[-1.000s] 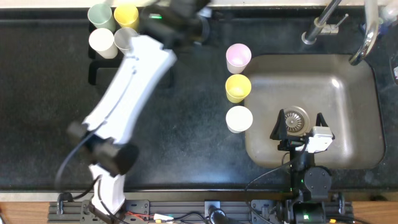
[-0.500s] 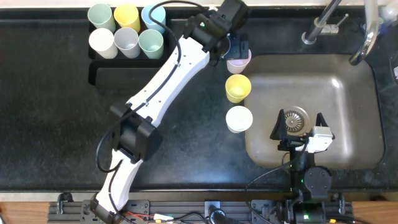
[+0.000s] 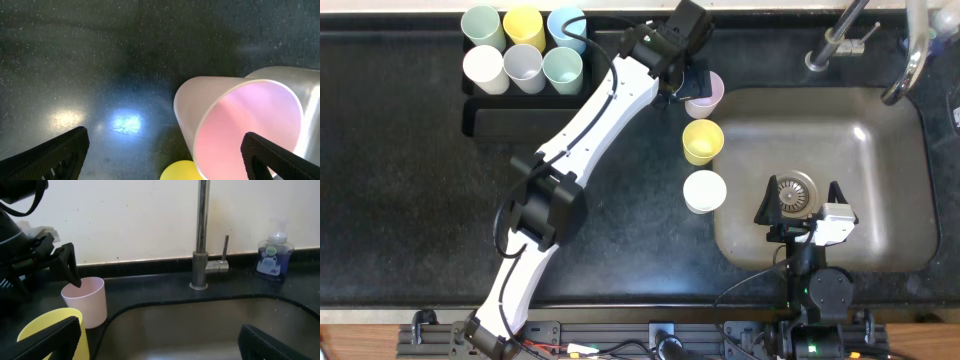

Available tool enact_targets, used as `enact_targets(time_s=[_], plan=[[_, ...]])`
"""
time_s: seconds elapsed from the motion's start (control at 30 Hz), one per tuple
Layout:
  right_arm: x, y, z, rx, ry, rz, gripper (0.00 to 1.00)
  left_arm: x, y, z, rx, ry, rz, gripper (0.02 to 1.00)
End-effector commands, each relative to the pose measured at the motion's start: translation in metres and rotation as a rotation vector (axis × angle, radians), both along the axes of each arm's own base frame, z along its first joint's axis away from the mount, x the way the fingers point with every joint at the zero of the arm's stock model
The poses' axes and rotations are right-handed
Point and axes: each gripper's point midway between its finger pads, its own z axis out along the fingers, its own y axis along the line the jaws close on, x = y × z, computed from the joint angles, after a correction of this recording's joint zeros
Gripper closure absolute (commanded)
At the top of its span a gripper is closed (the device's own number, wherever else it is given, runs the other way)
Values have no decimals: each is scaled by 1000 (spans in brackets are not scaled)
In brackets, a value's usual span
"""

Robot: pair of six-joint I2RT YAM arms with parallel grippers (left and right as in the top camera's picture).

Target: Store Cups

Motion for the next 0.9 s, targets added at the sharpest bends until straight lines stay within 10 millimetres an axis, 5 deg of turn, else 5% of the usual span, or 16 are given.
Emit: enact_targets(time_s=[0.03,0.53,0.57,0.6,0.63,0.7,0.9], plan=[[0,-2,-4,1,0,-11,5,3,-4,-8,-18,17,25,18],[0,-2,-4,1,0,-11,3,5,-3,-9,-18,15,28,20],[0,-2,-4,1,0,-11,3,5,-3,-9,-18,15,28,97],[0,-2,-3,1,0,-11,3,5,-3,-9,-18,15,28,321],[0,-2,-4,1,0,-11,3,5,-3,-9,-18,15,28,728],[0,-2,-4,1,0,-11,5,4,-3,-9,-18,15,27,982],[0,-2,-4,1,0,-11,3,4,-3,-12,-15,19,27,982]])
